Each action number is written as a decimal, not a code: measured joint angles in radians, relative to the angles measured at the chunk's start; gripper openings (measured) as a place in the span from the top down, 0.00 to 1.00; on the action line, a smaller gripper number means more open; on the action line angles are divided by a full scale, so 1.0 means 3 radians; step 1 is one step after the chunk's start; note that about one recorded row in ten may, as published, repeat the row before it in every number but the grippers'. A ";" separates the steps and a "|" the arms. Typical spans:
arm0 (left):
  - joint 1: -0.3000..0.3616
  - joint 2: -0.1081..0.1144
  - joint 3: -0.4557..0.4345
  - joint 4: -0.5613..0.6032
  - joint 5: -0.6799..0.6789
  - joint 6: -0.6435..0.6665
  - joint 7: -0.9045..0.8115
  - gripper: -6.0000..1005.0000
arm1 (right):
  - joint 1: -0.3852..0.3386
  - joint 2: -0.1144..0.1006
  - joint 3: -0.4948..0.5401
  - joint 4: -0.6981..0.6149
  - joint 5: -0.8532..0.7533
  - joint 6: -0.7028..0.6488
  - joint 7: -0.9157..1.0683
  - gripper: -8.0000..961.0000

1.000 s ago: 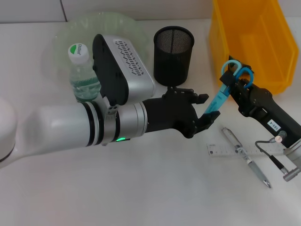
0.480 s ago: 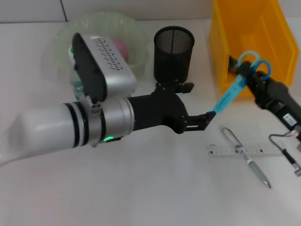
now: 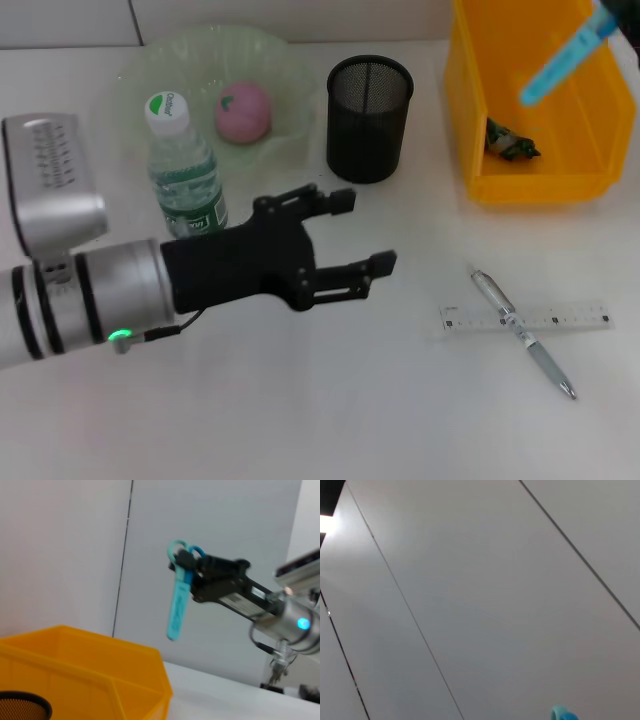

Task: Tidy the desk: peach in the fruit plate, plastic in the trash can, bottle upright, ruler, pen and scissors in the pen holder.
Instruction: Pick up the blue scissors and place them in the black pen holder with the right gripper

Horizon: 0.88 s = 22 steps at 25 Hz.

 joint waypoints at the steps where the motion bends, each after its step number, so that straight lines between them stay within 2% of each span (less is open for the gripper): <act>1: -0.0093 0.0002 -0.0178 -0.0311 0.0000 0.0260 0.0082 0.16 | 0.0178 -0.0041 -0.0021 -0.0001 0.0000 0.0099 0.0039 0.90; 2: -0.0093 0.0002 -0.0178 -0.0311 0.0000 0.0260 0.0082 0.16 | 0.0178 -0.0041 -0.0021 -0.0001 0.0000 0.0099 0.0039 0.90; 4: -0.0209 0.0003 -0.0384 -0.0687 -0.0003 0.0563 0.0226 0.16 | 0.0479 -0.0058 -0.0074 -0.0001 -0.0014 0.0382 0.0053 0.89; 5: -0.0209 0.0003 -0.0384 -0.0687 -0.0003 0.0563 0.0226 0.16 | 0.0479 -0.0058 -0.0074 -0.0001 -0.0014 0.0382 0.0053 0.88; 6: -0.0228 0.0004 -0.0430 -0.0771 -0.0003 0.0628 0.0264 0.16 | 0.0634 -0.0030 -0.0164 0.0000 -0.0016 0.0611 0.0013 0.88; 7: -0.0242 0.0004 -0.0477 -0.0850 -0.0004 0.0693 0.0304 0.16 | 0.0634 -0.0030 -0.0164 0.0000 -0.0016 0.0611 0.0013 0.87; 8: -0.0245 0.0004 -0.0494 -0.0882 -0.0004 0.0723 0.0325 0.16 | 0.0785 0.0031 -0.0241 0.0004 -0.0010 0.0884 -0.0103 0.87; 9: -0.0245 0.0004 -0.0494 -0.0882 -0.0004 0.0723 0.0325 0.16 | 0.0785 0.0031 -0.0241 0.0004 -0.0010 0.0884 -0.0103 0.86; 12: -0.0233 0.0004 -0.0503 -0.0899 -0.0006 0.0740 0.0336 0.16 | 0.1035 0.0159 -0.0289 0.0137 -0.0013 0.1498 -0.0520 0.84; 22: -0.0216 0.0004 -0.0507 -0.0941 -0.0009 0.0752 0.0340 0.16 | 0.1114 0.0169 -0.0300 0.0437 -0.0011 0.1993 -0.0791 0.79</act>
